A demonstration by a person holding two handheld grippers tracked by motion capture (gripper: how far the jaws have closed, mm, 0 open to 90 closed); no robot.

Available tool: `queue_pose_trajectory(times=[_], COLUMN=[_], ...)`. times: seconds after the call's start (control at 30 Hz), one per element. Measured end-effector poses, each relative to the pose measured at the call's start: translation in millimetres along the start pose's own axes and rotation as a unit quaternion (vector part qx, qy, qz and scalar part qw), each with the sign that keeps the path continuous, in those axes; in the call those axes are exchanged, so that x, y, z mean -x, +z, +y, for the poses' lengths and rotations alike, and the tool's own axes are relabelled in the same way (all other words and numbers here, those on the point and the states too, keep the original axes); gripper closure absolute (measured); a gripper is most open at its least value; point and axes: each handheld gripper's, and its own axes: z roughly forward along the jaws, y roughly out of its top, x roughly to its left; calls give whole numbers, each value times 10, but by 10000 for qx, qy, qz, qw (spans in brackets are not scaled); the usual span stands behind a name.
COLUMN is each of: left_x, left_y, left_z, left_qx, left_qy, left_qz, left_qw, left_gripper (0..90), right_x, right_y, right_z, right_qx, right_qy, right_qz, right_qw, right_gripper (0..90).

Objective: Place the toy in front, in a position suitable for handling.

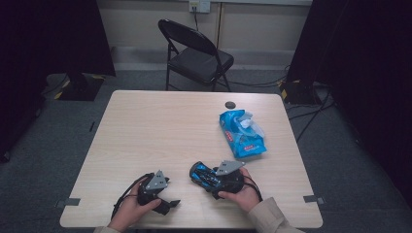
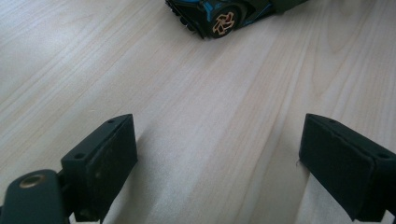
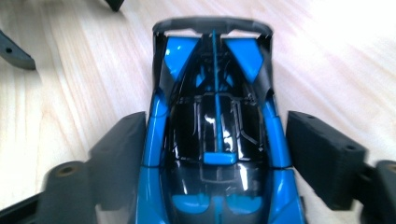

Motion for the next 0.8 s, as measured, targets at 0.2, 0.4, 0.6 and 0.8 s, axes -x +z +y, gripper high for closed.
queue_pose_trajectory(times=[0.2, 0.4, 0.6, 0.8], left_x=[-1, -1, 0, 1], left_y=[0, 1, 5, 6], left_z=[0, 0, 4, 4], left_qx=[-1, -1, -29, -26], left_qy=[-1, -2, 29, 30], left_qz=[-3, -13, -43, -34], left_qw=[10000, 10000, 10000, 10000], left_gripper=[107, 106, 87, 87], right_x=[24, 163, 346, 488], right_y=[-113, -303, -488, -635], right_z=[59, 97, 89, 66], right_qx=[79, 258, 275, 269], right_qy=[114, 371, 541, 662], right_qz=[105, -41, -223, -390], right_qw=[9998, 9990, 9979, 9967], right_gripper=[215, 218, 256, 313])
